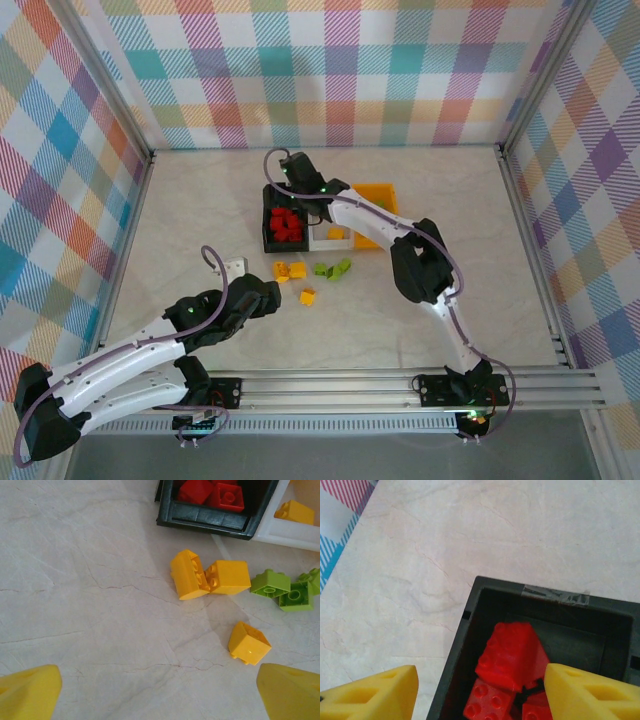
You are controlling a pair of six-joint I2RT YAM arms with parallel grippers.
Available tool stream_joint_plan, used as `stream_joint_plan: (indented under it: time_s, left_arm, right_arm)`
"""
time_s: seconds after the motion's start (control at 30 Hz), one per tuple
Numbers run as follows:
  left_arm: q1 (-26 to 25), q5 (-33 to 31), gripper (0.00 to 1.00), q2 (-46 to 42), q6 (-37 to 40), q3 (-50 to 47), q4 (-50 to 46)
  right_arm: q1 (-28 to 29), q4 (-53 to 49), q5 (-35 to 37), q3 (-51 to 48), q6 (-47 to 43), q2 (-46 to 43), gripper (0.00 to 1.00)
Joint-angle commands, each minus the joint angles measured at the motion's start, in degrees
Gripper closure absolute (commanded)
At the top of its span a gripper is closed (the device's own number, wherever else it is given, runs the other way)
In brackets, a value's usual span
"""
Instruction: Sort the legos into containers by color
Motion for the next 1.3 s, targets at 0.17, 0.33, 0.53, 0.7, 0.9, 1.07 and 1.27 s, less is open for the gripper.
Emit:
stream_joint_plan:
  time_s: [0.17, 0.33, 0.53, 0.7, 0.9, 1.07, 1.27]
  left_arm:
    - [0.58, 2.58, 0.00, 0.48, 2.04, -1.02, 3.27]
    - [0.47, 11.58, 0.00, 7.99, 6.67, -0.32, 12.50]
    - [-2.84, 12.77, 0.06, 26.60, 11.42, 6.26, 17.92]
    - [-3.24, 8.43, 0.14, 37.80, 15.16, 11.35, 18.03]
    - [-3.29, 8.14, 0.25, 46.06, 17.31, 14.31, 19.39]
    - [-3.36, 7.53, 0.38, 49.86, 17.44, 15.40, 19.99]
    - [-3.71, 8.13, 0.60, 49.05, 16.98, 15.35, 19.71]
  right_arm:
    - [0.24, 7.93, -0.32, -19.76, 1.29, -19.61, 0.24]
    - [0.23, 13.09, 1.34, -41.61, 3.76, -34.63, 0.23]
    - [0.24, 13.32, 4.47, -58.85, 5.24, -48.73, 0.22]
    - [0.18, 12.48, 7.11, -66.72, 6.18, -57.61, 0.19]
    - [0.08, 10.97, 9.53, -70.24, 6.32, -63.44, 0.18]
    - [0.06, 10.60, 10.34, -71.01, 6.24, -66.30, 0.18]
    - [0.06, 10.20, 11.08, -72.01, 6.43, -67.83, 0.18]
